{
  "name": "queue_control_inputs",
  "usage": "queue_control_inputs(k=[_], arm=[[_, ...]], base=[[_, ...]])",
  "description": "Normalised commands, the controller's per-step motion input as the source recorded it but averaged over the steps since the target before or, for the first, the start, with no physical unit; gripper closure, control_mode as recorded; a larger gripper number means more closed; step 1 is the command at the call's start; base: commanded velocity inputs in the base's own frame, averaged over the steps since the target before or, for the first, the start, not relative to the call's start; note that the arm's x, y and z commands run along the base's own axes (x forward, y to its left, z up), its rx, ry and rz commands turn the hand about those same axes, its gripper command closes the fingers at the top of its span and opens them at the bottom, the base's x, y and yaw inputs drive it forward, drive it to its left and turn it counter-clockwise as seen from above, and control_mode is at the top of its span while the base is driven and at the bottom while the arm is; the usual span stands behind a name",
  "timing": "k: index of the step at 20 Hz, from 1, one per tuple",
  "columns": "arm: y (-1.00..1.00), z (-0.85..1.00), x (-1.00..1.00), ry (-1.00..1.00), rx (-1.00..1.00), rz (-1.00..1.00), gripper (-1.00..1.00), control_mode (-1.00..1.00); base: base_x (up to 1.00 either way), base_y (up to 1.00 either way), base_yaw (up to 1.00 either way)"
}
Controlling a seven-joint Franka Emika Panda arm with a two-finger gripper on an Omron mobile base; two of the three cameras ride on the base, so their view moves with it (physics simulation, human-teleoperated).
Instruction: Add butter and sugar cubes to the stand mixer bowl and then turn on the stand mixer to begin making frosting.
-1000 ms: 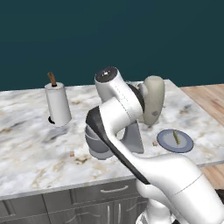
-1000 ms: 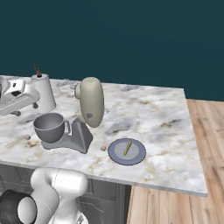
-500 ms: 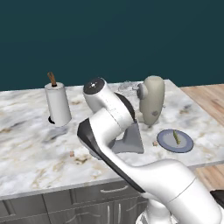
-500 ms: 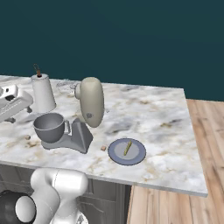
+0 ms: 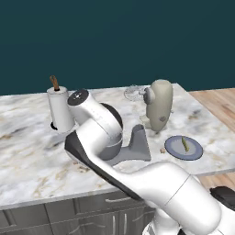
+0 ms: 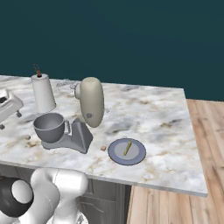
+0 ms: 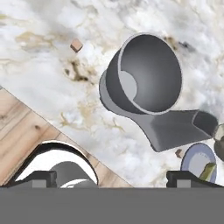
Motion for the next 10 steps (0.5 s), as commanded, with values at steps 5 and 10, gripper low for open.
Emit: queue_control_inputs(k=[5, 10], arm=[[0.67, -0.28, 0.15, 0.22, -0.22, 0.12, -1.0, -1.0], [0.56, -0.26, 0.26, 0.25, -0.26, 0.1, -1.0, -1.0]], base=[[0.0, 0.0, 0.0], [0.0, 0.0, 0.0]])
